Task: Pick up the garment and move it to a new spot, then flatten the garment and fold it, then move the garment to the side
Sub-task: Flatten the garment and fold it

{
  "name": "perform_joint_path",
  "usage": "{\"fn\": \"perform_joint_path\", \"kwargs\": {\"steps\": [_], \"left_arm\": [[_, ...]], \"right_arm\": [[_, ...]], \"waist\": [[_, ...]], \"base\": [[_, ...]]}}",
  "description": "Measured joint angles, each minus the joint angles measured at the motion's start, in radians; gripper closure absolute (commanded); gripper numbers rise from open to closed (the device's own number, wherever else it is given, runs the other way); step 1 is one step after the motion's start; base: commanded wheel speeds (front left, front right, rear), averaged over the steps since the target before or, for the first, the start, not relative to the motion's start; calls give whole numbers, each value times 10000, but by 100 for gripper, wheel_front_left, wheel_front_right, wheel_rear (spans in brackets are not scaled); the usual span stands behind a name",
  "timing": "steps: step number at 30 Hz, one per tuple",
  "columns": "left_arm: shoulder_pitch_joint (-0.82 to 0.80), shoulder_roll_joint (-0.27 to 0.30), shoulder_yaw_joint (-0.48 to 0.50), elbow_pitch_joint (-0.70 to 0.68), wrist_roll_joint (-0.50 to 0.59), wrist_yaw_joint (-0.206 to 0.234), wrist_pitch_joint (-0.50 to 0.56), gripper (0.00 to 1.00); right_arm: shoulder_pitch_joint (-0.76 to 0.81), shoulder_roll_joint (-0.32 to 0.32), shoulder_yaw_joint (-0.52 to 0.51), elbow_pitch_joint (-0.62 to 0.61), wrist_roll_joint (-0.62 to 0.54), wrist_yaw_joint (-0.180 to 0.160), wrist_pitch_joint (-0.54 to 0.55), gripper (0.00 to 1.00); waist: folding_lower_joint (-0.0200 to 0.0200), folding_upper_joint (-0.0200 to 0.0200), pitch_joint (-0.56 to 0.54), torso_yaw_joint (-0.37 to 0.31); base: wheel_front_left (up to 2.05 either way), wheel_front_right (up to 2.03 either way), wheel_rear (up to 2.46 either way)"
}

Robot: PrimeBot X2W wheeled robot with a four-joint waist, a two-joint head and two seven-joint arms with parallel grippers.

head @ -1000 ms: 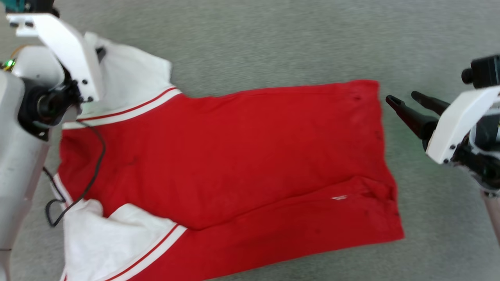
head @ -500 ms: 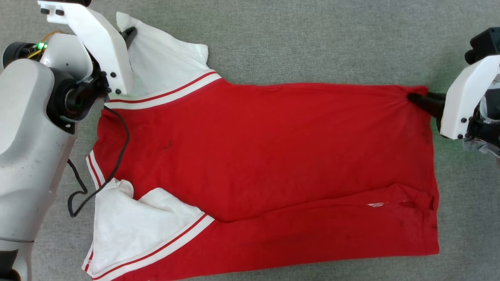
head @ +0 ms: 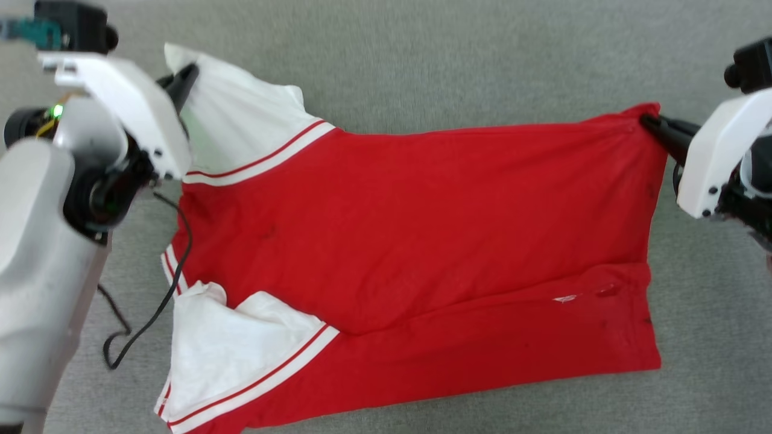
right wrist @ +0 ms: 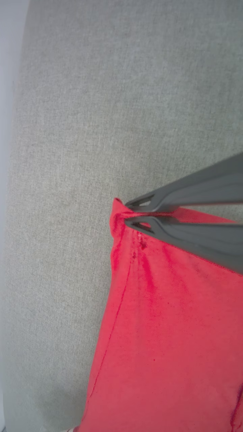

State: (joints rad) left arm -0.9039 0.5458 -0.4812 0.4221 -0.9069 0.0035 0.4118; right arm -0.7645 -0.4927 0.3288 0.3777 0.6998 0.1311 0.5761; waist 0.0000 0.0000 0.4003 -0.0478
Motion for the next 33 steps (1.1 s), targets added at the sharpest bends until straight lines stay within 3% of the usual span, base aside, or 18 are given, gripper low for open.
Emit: {"fn": "perform_joint_path", "kwargs": {"steps": [7,12,23,24,25,33], "left_arm": [[2190,284,631,-1034,-593,105,-1181,100],[4284,541,1047,-1977,-1003,617,-1795,100],[8033,-58,865,-2353,-1741,1511,-2249,100],[8134,-184,802,-2276,-1822,1567,-2197,100],[8235,-309,662,-2169,-1816,1593,-2182,0],[8221,-491,619,-1971,-941,1392,-3730,0]], "right_arm": [[1490,4,-389,-366,-196,0,-671,100],[2867,297,-744,-556,-213,0,-1030,100],[5347,1053,-1264,113,48,0,-2000,100],[5471,1135,-1281,169,58,0,-2148,76],[5665,1220,-1289,276,52,0,-2412,0],[6223,1252,-1384,-286,-56,0,-3302,0]], "waist": [[-1,0,-1081,47],[0,0,-1767,102],[-1,0,-2505,224],[-1,0,-2524,209],[-1,0,-2547,173],[0,0,-2816,-73]], "base": [[0,0,0],[0,0,0],[0,0,0],[0,0,0],[0,0,0],[0,0,0]]}}
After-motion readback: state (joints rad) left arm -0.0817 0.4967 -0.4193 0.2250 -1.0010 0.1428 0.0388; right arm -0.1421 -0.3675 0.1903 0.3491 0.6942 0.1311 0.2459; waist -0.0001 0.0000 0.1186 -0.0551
